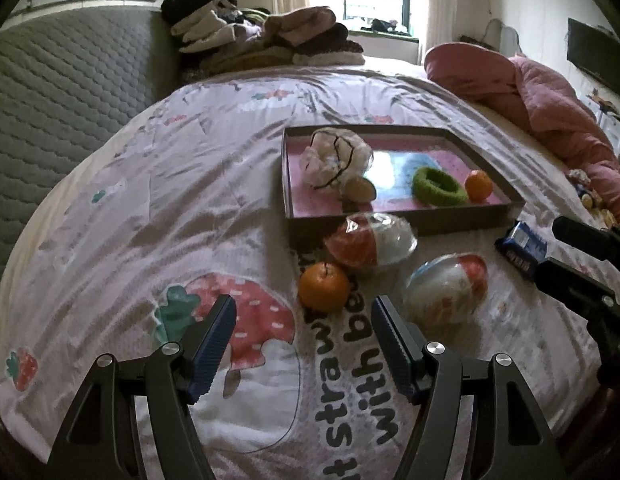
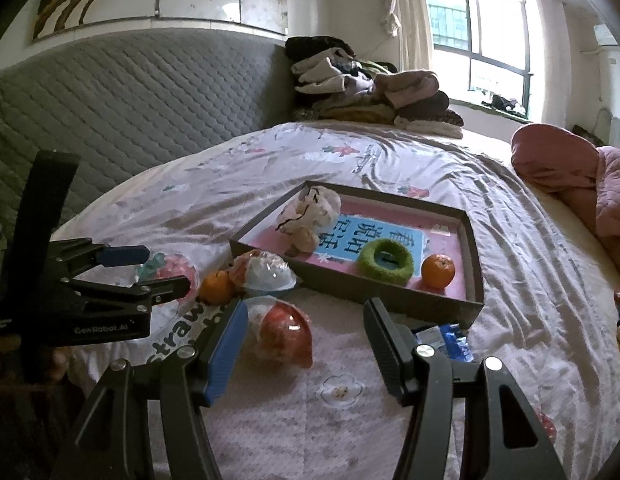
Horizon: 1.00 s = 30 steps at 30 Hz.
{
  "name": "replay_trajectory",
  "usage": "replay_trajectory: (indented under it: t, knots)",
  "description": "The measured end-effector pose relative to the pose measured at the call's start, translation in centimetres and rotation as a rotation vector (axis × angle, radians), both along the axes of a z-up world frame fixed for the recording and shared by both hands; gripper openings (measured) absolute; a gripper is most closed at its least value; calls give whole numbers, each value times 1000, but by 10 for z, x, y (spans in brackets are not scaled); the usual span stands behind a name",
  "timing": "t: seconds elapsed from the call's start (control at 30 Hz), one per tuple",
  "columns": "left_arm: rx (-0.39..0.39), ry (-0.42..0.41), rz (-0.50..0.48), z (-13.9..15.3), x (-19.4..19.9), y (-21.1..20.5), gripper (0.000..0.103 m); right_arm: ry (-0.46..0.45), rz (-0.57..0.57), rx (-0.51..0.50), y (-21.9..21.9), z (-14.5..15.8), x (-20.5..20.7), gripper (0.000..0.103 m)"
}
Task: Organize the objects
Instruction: 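Withdraw both open tools from the tray toward the loose items beside it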
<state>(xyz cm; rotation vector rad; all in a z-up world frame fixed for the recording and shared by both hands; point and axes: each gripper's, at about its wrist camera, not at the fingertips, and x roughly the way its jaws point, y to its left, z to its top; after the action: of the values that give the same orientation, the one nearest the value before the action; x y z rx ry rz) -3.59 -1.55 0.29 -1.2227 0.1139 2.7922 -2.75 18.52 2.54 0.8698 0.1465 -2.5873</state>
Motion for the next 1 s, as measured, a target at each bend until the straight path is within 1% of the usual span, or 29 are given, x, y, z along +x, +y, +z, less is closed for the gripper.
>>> replay_trajectory:
  t: [0.17, 0.37, 0.73, 0.93, 0.97, 1.0]
  knots:
    - [-24, -20, -2, -9, -1, -1, 71, -22, 21, 17, -5, -8, 0, 60]
    - [-26, -36, -18, -16, -4, 2, 71, -41, 40, 29, -9, -16, -1, 60]
    - [-7, -67, -27, -28, -10, 3, 71, -89, 53, 51, -11, -36, -9, 60]
    - [1, -73, -21, -32, -14, 2, 71, -98, 61, 61, -12, -42, -12, 60]
    - [1, -72, -19, -32, -16, 2, 71, -99, 60, 65, -13, -43, -13, 61]
    - [3, -68, -20, -32, -17, 2, 71, -101, 62, 64, -13, -44, -14, 65]
